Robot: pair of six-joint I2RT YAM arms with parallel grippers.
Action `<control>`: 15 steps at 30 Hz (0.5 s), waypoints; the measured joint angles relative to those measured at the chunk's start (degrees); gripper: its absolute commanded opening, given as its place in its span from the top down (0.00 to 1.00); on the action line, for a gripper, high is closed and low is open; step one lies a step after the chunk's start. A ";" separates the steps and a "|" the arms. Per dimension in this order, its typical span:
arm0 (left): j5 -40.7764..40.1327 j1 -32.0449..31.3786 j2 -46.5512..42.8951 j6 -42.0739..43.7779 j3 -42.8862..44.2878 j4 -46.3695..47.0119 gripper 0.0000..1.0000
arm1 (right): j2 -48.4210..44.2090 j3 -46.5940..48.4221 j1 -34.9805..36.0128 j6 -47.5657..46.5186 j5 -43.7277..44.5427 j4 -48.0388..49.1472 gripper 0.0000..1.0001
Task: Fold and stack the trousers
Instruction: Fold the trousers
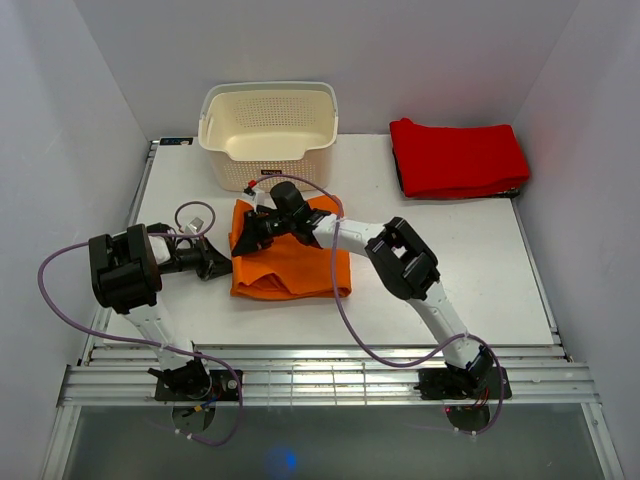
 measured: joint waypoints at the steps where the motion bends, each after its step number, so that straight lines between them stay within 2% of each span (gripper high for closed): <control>1: -0.02 0.00 -0.09 -0.02 -0.07 0.04 1.00 | 0.37 0.35 0.15 -0.04 0.15 0.02 0.92; 9: -0.02 -0.04 -0.22 -0.09 -0.35 0.09 1.00 | 2.19 1.99 0.96 -1.20 0.90 0.00 0.92; 10: -0.07 -0.04 -0.28 -0.13 -0.37 0.09 0.97 | 2.54 2.36 1.01 -1.38 1.05 0.02 0.92; 12: -0.44 -0.11 -0.52 -0.17 -0.42 0.09 0.80 | 3.10 2.64 1.09 -1.66 1.18 0.02 0.84; 13: -0.92 -0.13 -0.68 -0.22 -0.42 -0.13 0.74 | 3.28 2.64 1.14 -1.84 1.27 0.00 0.77; 14: -1.57 -0.13 -0.87 -0.26 -0.33 -0.55 0.66 | 3.45 2.64 1.22 -1.97 1.33 -0.02 0.75; 15: -1.84 0.02 -1.09 -0.28 -0.02 -1.51 0.64 | 3.54 2.67 1.27 -2.32 1.36 0.00 0.71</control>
